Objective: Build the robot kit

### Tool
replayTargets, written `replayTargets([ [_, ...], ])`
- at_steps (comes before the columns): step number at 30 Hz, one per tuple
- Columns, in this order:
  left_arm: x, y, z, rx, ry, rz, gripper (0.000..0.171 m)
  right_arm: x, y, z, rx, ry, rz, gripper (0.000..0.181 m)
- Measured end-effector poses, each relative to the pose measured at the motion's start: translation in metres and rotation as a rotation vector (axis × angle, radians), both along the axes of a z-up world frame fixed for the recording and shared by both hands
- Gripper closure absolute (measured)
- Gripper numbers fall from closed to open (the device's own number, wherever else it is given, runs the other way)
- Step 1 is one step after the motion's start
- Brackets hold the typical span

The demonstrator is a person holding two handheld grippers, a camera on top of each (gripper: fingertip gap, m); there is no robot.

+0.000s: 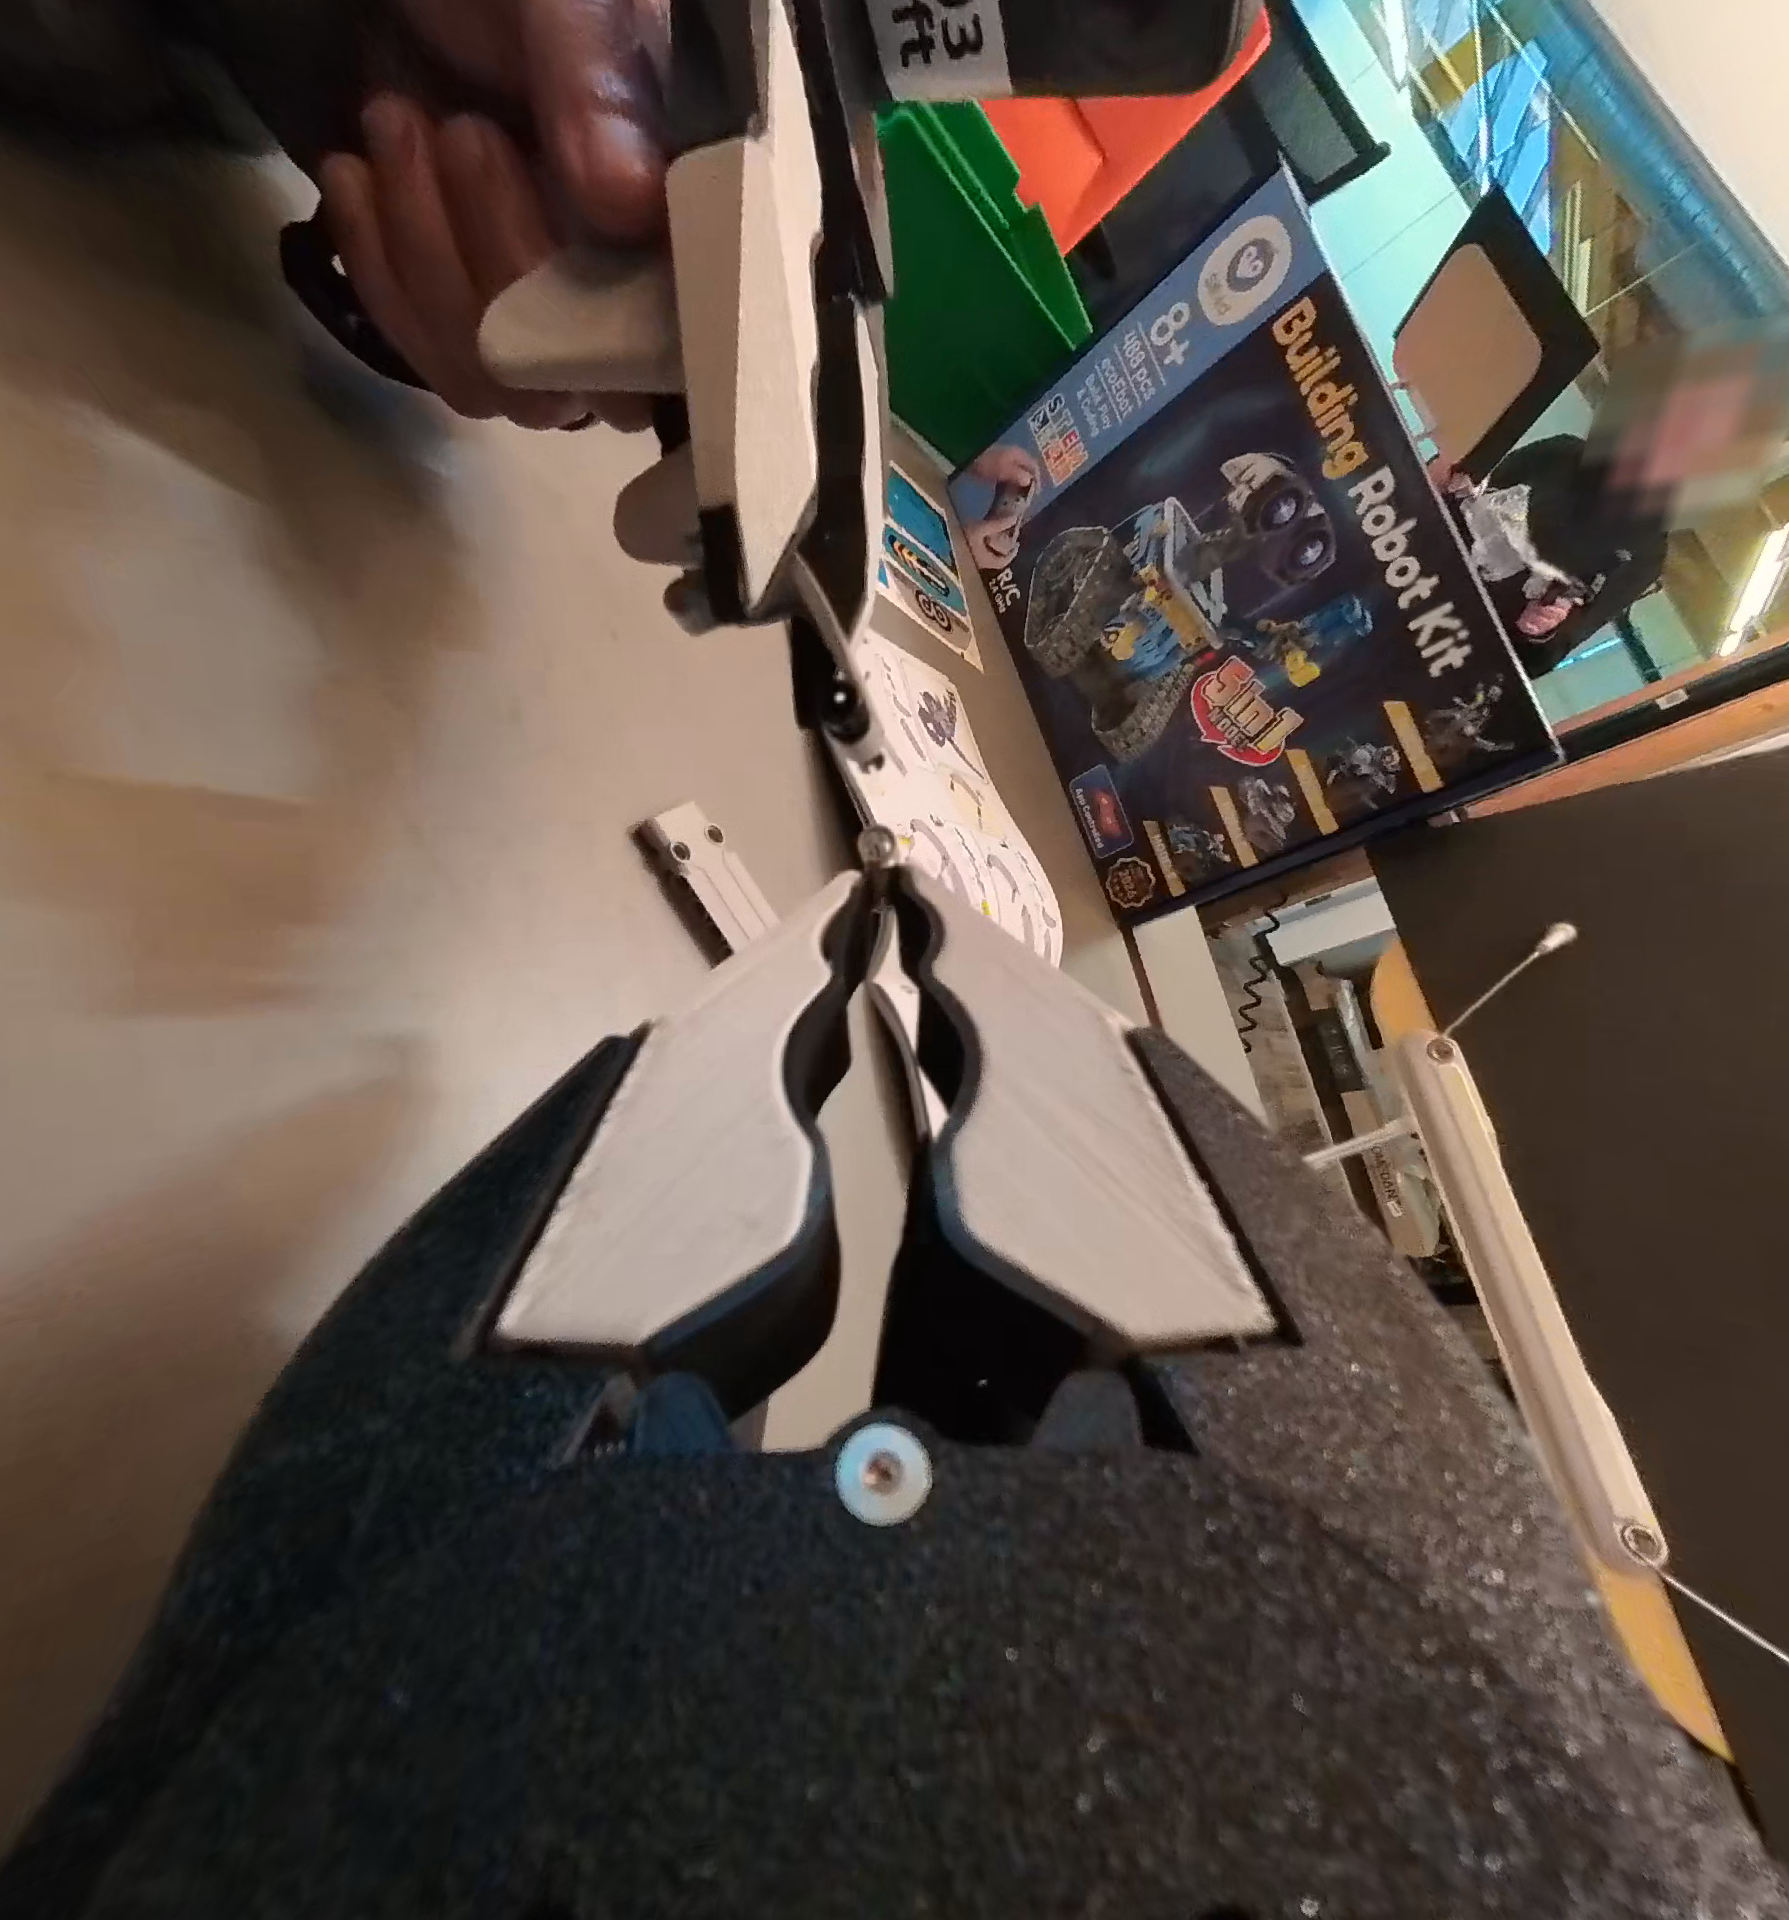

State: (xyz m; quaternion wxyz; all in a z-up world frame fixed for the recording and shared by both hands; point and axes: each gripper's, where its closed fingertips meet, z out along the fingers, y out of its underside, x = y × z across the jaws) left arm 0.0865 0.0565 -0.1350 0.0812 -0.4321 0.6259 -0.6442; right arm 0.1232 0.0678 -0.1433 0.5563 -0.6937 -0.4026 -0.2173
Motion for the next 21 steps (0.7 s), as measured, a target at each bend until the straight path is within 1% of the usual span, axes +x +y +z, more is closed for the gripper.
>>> replayTargets([
  [6,0.0,-0.003,-0.004,0.013,0.013,-0.012,0.146,-0.011,0.002,0.003,0.015,0.004,0.031,0.178],
  [11,0.0,0.0,-0.001,-0.014,0.008,-0.007,0.146,-0.011,0.001,0.001,0.009,-0.005,0.035,0.178],
  [14,-0.001,0.0,0.0,-0.03,0.014,-0.014,0.146,-0.011,0.001,0.005,0.03,-0.009,0.032,0.179],
  [21,-0.001,-0.003,-0.006,-0.012,0.034,-0.026,0.146,-0.013,0.002,0.003,0.016,0.0,0.039,0.178],
])
